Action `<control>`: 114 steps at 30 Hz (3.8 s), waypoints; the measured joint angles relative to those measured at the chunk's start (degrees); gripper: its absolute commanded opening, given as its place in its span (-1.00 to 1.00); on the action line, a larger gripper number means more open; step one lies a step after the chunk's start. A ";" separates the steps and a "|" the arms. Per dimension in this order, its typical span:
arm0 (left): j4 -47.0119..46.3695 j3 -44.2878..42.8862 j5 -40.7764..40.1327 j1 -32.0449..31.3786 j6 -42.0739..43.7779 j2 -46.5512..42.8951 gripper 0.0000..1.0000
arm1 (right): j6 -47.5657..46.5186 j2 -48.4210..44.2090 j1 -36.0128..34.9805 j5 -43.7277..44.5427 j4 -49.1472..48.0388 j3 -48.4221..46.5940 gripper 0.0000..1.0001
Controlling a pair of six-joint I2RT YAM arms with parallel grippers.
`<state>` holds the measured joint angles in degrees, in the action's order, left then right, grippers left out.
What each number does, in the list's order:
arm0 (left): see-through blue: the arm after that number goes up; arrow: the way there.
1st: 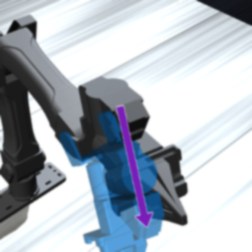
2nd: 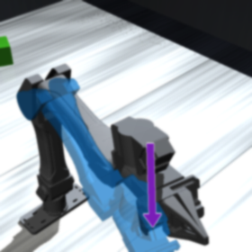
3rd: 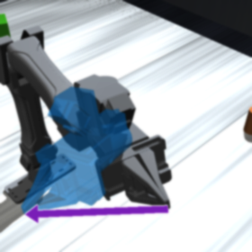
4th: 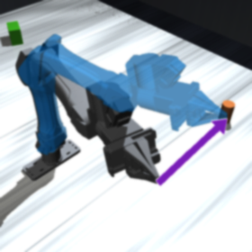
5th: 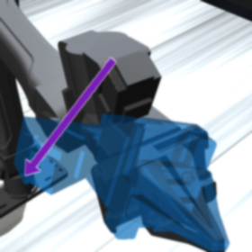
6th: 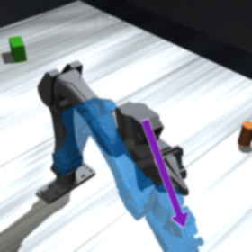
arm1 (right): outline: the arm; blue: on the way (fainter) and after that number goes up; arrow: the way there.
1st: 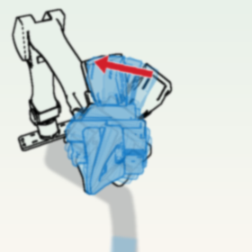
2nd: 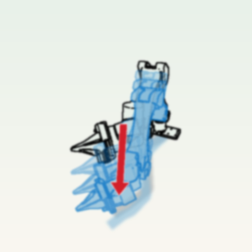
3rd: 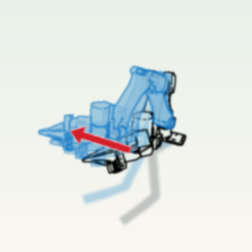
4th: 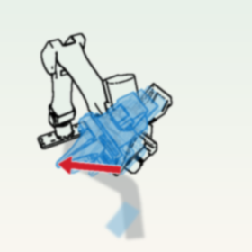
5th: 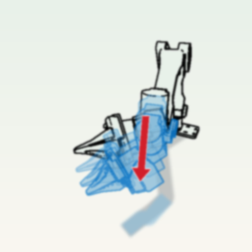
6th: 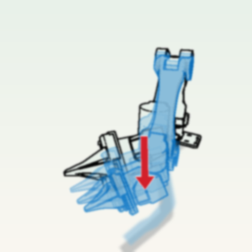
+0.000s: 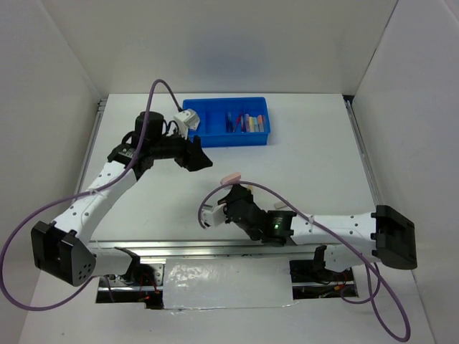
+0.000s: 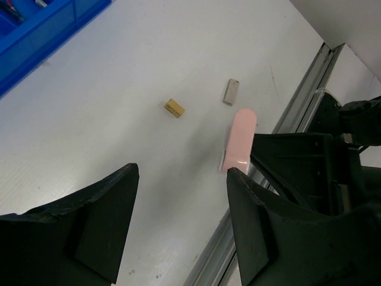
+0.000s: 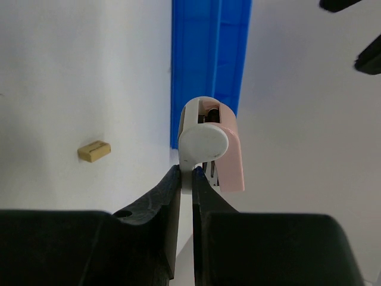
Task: Sort the stationery into containers
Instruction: Pick up the stapler from the center of the board, then place the stapler in the storage box.
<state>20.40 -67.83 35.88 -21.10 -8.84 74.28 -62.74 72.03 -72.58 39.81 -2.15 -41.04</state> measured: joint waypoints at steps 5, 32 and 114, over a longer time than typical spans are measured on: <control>2.62 -1.88 1.84 -2.01 4.59 1.09 0.43 | -2.23 -4.02 -2.97 0.00 -0.85 1.40 -1.00; 11.98 -9.77 4.00 -12.85 14.60 8.59 0.49 | -4.50 -6.03 -4.92 0.11 -0.74 3.23 -1.00; -1.46 -48.74 -54.97 0.96 -3.61 54.31 -1.00 | 49.94 2.71 47.52 -25.49 38.51 -29.40 1.00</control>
<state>18.94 -116.57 -19.09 -20.14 -12.45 128.60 -12.80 74.74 -25.06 14.33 36.36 -70.43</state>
